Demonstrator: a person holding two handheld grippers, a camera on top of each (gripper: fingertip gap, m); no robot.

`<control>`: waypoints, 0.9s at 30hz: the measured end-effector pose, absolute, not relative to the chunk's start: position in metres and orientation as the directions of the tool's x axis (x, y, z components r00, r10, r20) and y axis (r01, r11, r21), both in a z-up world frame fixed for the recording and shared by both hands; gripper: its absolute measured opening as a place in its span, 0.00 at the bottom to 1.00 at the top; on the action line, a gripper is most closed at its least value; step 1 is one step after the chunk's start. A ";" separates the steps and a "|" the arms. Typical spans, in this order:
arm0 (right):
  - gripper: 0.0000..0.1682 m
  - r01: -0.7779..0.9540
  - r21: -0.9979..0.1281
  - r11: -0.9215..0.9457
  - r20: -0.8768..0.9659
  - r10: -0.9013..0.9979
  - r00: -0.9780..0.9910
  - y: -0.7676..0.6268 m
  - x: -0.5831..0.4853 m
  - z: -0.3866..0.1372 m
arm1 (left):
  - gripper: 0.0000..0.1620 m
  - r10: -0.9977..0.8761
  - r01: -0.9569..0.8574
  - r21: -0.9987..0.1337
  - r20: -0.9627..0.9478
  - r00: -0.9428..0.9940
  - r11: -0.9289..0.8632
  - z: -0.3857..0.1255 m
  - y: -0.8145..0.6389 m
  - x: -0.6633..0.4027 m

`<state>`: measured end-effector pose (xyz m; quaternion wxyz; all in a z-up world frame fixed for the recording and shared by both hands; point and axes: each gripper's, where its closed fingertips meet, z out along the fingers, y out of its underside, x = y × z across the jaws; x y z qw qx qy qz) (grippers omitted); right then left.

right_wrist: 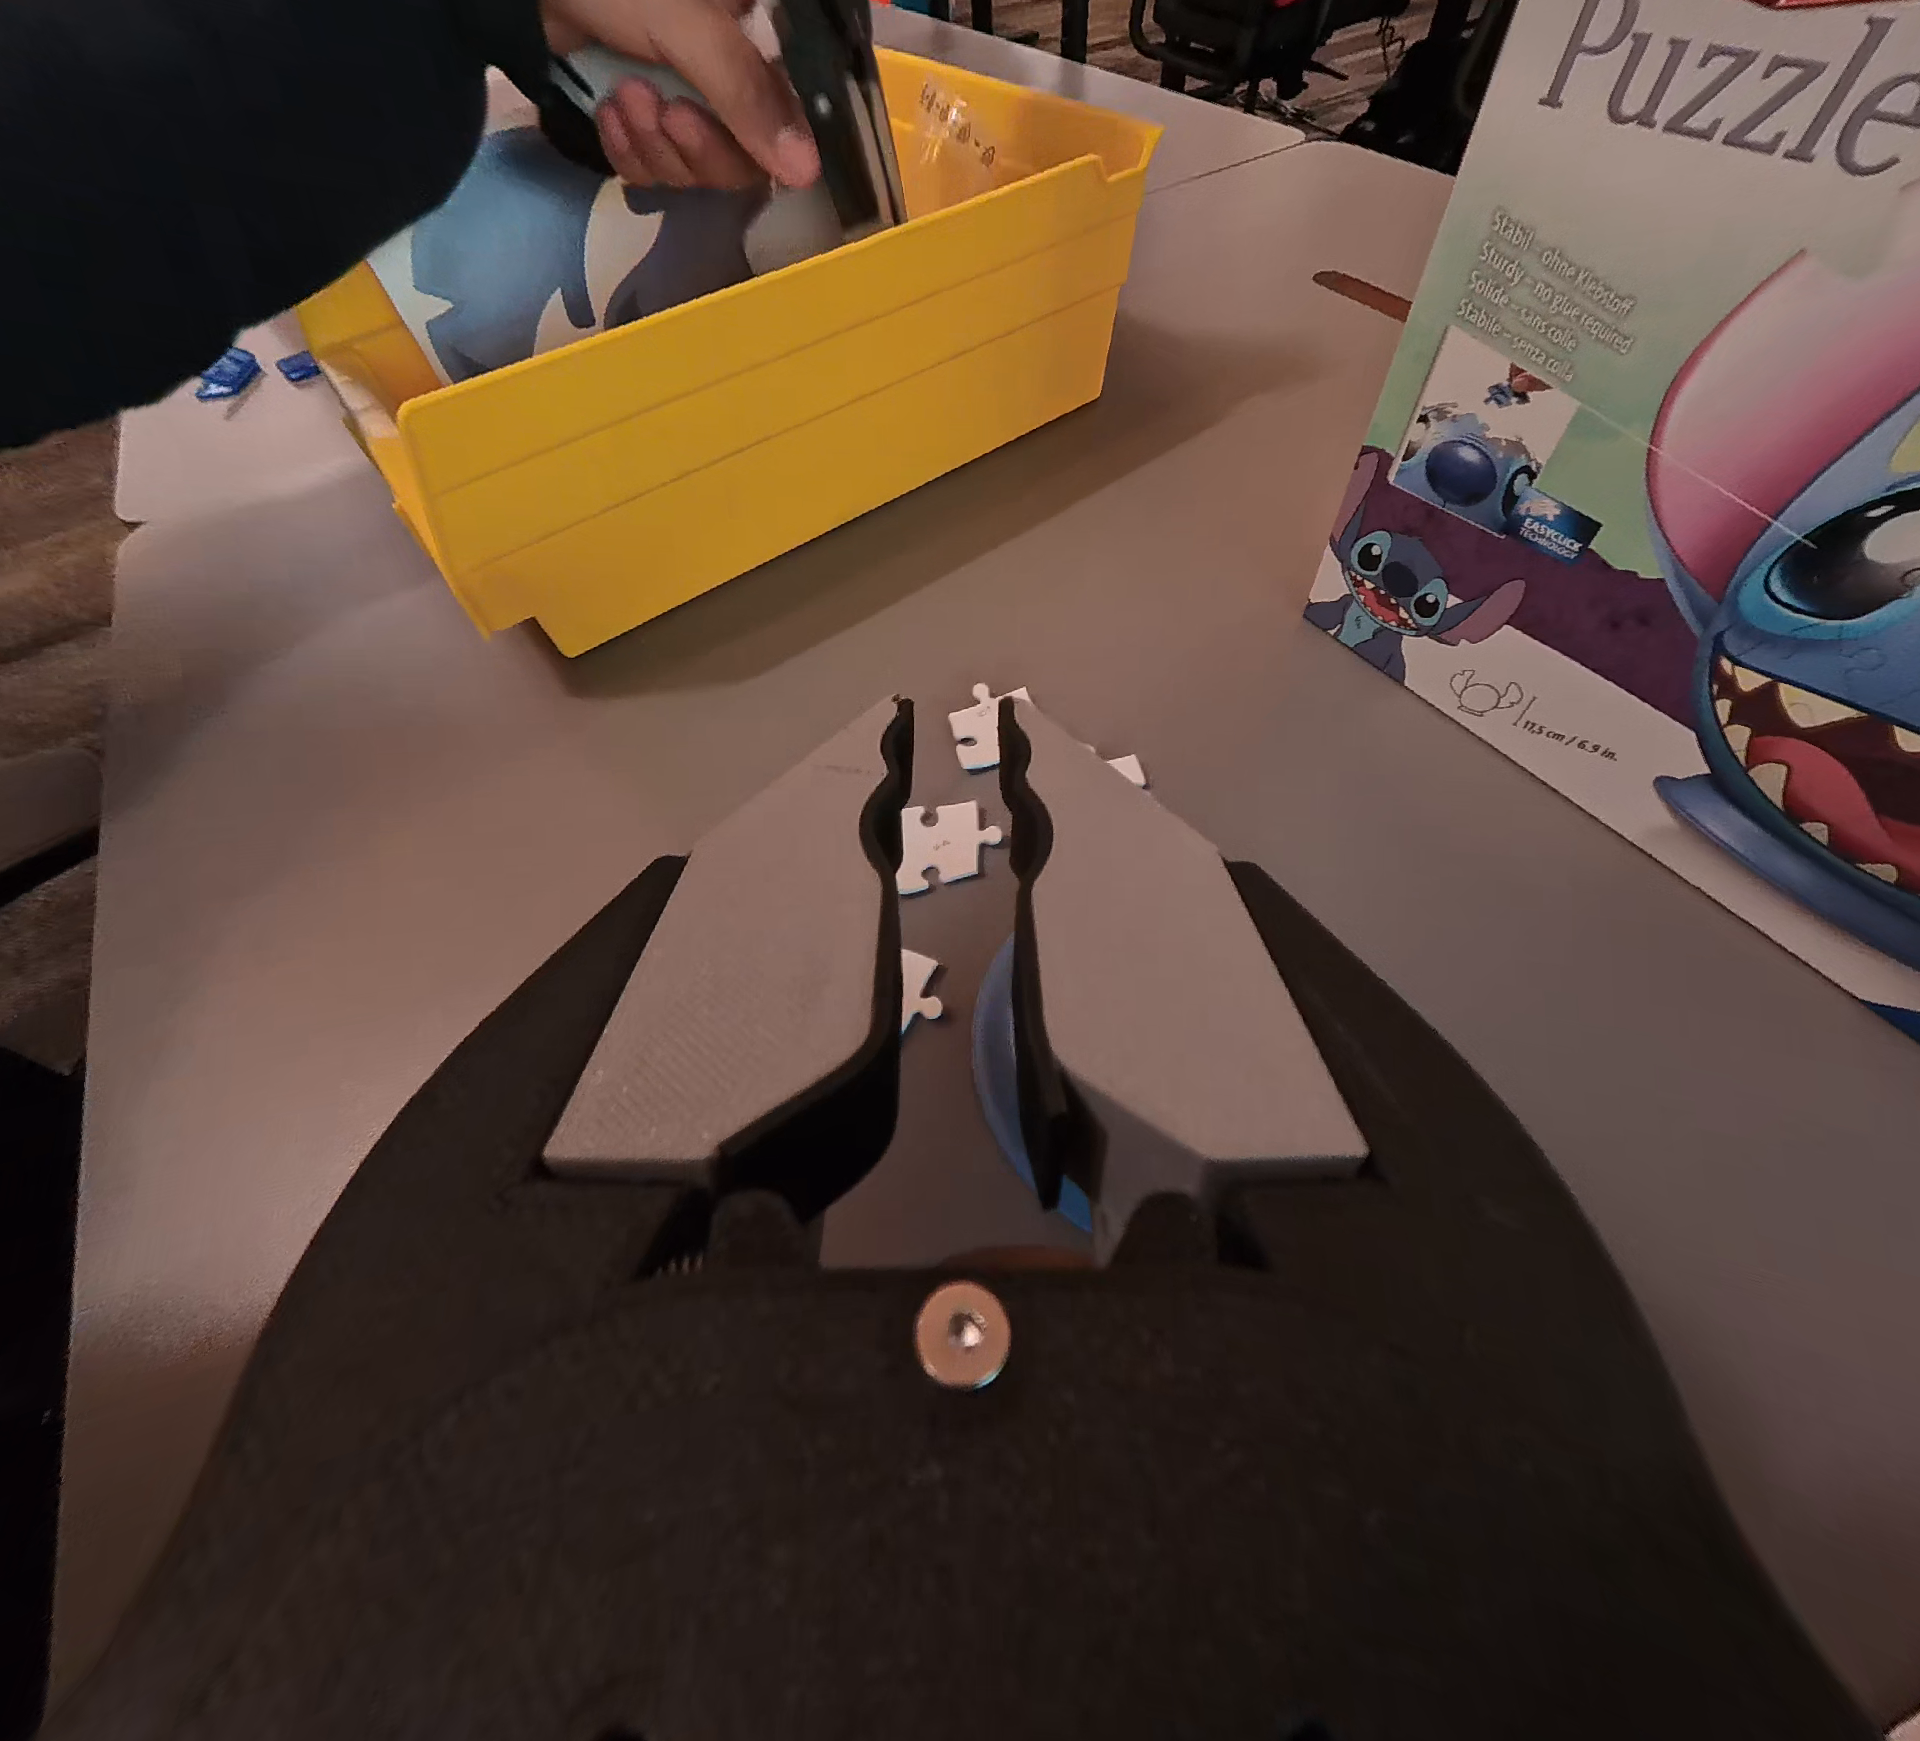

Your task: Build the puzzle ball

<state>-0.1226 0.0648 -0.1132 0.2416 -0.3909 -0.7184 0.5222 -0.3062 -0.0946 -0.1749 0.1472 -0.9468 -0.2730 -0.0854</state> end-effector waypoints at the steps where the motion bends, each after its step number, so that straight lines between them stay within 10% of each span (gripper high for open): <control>1: 0.07 0.305 -0.941 0.145 -0.061 0.815 -0.576 0.066 -0.122 -0.112 | 0.00 0.508 0.554 -0.183 0.243 0.826 -0.812 -0.184 -0.098 -0.309; 17: 0.07 0.254 -0.956 0.149 -0.034 0.801 -0.598 0.059 -0.114 -0.098 | 0.19 0.559 0.508 -0.448 0.023 0.829 -0.736 -0.129 -0.128 -0.298; 27: 0.07 0.258 -0.953 0.159 -0.028 0.802 -0.597 0.057 -0.115 -0.100 | 0.21 0.457 0.450 -0.278 0.044 0.888 -0.849 -0.161 -0.170 -0.242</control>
